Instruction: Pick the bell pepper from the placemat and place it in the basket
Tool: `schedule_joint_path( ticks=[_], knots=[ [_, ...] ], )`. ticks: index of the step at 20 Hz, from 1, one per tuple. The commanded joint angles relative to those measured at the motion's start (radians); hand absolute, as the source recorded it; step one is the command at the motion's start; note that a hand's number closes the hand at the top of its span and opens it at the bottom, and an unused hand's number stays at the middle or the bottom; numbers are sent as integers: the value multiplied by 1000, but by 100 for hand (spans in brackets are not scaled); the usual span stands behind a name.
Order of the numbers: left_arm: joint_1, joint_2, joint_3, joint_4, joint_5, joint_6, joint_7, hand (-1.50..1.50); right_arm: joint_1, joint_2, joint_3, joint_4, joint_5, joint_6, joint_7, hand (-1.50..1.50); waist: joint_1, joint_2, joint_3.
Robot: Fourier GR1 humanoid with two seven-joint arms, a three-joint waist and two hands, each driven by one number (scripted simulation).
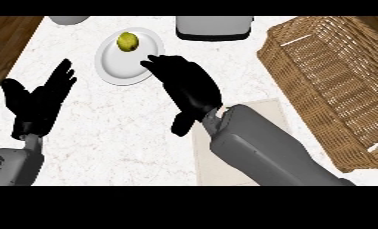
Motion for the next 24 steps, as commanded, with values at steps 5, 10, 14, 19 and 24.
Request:
schedule_joint_path(
  ticks=[5,10,14,19,24],
  knots=[
    [6,-16,-15,-3,-12,-3,1,0,-306,-15,-30,-2,117,348,505,-150,-9,-7,1],
    [6,-16,15,15,0,-17,-20,0,-387,-14,-170,43,-83,657,600,-150,-3,4,2],
    [-10,-25,11,10,-10,-3,10,0,-375,-21,-251,-1,-216,783,661,-150,-18,2,3],
    [-28,-7,52,56,-13,-20,-4,0,-295,-66,-348,-156,-332,808,725,-150,-19,4,4],
    [44,-12,43,-24,-15,-40,5,0,-127,-210,-396,-366,-359,776,647,-150,-8,6,5]
  ],
)
